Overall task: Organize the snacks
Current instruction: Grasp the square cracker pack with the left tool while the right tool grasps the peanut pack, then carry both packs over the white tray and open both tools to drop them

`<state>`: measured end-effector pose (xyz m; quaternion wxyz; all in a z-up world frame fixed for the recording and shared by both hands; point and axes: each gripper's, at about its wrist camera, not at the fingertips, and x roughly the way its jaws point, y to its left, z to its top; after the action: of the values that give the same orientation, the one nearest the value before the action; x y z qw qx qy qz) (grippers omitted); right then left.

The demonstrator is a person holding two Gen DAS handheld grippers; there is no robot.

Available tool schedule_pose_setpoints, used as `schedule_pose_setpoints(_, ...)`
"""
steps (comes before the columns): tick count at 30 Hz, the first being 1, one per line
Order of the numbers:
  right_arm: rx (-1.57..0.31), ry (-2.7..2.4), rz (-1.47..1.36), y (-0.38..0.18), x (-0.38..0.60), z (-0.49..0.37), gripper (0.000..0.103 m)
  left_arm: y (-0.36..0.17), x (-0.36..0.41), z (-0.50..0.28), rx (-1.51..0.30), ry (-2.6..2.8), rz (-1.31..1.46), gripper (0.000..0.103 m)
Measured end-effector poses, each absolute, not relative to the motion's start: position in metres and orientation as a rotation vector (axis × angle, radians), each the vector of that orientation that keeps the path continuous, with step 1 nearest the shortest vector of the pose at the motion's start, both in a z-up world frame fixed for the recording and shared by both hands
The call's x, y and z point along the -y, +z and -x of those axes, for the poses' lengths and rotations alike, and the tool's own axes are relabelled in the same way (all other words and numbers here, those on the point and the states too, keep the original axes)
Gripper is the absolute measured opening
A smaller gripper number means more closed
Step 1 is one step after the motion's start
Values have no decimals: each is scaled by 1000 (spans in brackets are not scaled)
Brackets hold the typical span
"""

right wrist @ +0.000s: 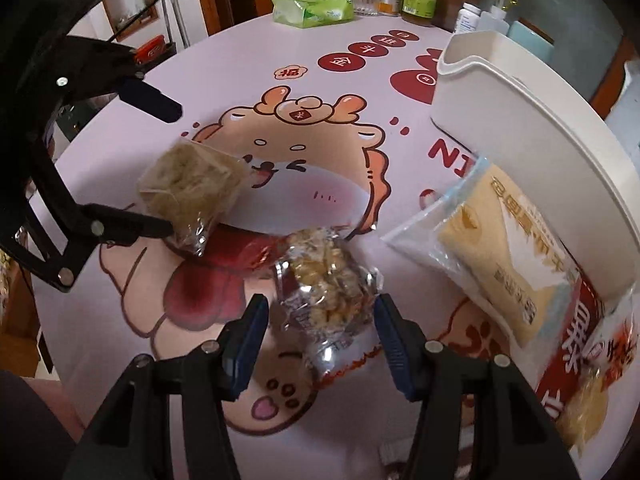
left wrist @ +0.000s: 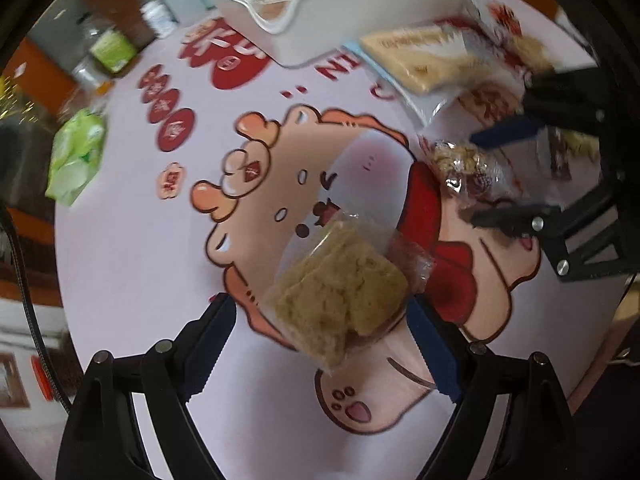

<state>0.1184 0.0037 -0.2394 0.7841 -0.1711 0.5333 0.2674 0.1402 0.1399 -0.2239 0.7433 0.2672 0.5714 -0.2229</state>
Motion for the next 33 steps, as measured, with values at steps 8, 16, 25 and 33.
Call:
schedule_pose_setpoints(8, -1171, 569, 317, -243, -7, -133, 58, -239, -136, -161, -1297, -546, -544, 86)
schedule_pose_setpoints(16, -1166, 542, 302, -246, -11, -140, 57, -249, -141, -171, -1360, -551, -483, 86)
schedule_pose_setpoints(25, -1168, 525, 272, -244, -9, -137, 53, -257, -145, -152, -1366, -525, -455, 75)
schedule_pose_setpoints(33, -1143, 530, 198, -220, -1, -120, 53, -249, -148, -151, -1379, -440, -345, 66)
